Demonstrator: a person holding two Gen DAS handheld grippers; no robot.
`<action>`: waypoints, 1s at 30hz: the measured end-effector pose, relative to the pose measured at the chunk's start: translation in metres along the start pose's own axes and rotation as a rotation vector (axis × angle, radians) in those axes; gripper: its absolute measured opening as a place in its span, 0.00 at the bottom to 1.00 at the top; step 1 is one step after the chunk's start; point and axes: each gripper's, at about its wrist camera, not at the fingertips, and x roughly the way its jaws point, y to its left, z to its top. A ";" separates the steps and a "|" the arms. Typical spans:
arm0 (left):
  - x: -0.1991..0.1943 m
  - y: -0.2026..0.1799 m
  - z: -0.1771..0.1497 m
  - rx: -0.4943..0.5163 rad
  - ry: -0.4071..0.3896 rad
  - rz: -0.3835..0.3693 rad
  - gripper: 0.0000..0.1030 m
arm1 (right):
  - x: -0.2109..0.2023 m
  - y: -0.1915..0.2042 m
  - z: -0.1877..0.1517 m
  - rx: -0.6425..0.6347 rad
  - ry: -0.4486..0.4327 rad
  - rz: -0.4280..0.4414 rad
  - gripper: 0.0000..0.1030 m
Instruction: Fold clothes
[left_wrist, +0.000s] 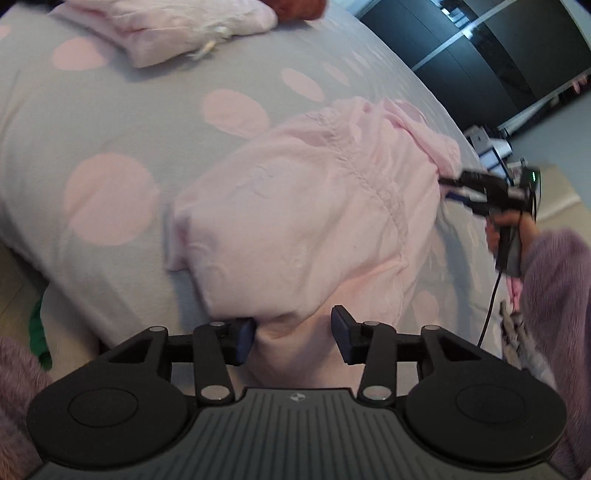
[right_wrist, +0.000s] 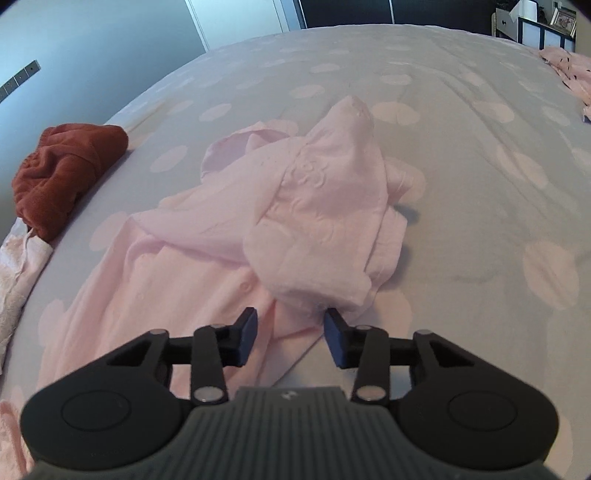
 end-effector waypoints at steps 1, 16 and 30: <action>0.004 -0.004 0.001 0.025 0.002 0.003 0.40 | 0.002 -0.001 0.009 0.001 -0.012 -0.004 0.41; 0.042 -0.010 0.019 0.020 0.094 0.031 0.51 | 0.068 0.030 0.158 -0.082 -0.107 0.006 0.43; 0.052 -0.046 0.021 0.103 0.161 0.239 0.60 | -0.003 0.003 0.094 -0.169 0.037 0.068 0.40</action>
